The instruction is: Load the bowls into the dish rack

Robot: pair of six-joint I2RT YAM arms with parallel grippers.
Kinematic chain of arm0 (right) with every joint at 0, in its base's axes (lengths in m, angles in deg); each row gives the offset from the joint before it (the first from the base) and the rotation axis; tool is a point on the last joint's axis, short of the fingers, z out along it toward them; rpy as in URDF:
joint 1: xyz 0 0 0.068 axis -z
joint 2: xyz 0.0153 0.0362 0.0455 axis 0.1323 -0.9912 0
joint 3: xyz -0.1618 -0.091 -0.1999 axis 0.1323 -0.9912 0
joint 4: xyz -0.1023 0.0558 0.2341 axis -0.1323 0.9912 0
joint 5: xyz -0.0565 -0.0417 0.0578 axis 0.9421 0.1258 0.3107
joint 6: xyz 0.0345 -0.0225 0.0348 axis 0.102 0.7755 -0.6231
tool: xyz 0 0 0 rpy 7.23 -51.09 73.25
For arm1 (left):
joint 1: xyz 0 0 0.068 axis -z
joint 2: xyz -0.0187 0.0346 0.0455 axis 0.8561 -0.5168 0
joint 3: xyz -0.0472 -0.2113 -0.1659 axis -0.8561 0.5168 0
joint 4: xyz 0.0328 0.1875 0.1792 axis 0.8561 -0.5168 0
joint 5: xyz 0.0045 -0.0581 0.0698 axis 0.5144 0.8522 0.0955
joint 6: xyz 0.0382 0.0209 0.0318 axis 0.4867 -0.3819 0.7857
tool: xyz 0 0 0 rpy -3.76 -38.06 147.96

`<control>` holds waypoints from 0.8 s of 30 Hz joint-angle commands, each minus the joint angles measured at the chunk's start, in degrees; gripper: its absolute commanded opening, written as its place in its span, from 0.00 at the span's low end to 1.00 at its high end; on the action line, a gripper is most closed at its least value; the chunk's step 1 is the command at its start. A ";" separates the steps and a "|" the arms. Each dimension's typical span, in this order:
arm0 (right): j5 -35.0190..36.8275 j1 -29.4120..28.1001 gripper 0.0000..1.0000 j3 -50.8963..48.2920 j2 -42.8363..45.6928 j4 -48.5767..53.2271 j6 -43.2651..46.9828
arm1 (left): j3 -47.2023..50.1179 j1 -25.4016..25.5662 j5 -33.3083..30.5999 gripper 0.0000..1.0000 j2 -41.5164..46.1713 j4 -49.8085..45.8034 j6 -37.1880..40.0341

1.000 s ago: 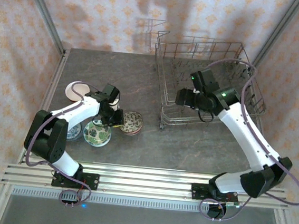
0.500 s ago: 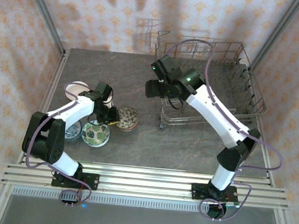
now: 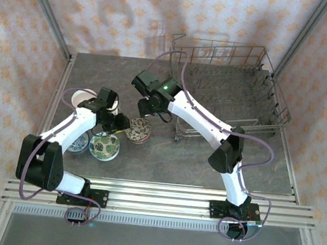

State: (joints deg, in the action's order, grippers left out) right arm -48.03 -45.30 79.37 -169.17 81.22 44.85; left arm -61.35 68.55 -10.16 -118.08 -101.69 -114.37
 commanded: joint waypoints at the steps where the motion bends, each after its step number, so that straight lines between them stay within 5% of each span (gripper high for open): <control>1: 1.76 0.00 0.64 2.15 -1.12 2.40 -1.60 | -2.24 -1.59 -2.44 0.38 4.50 -4.14 1.89; 24: -0.38 -0.80 0.47 2.16 -12.94 3.75 -4.14 | -2.58 -4.17 -2.85 0.42 9.90 -7.09 6.12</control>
State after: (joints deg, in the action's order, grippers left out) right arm -47.94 -45.63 80.99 -181.08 84.32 41.35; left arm -64.95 64.73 -11.82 -109.24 -107.51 -109.80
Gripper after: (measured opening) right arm 0.476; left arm 0.418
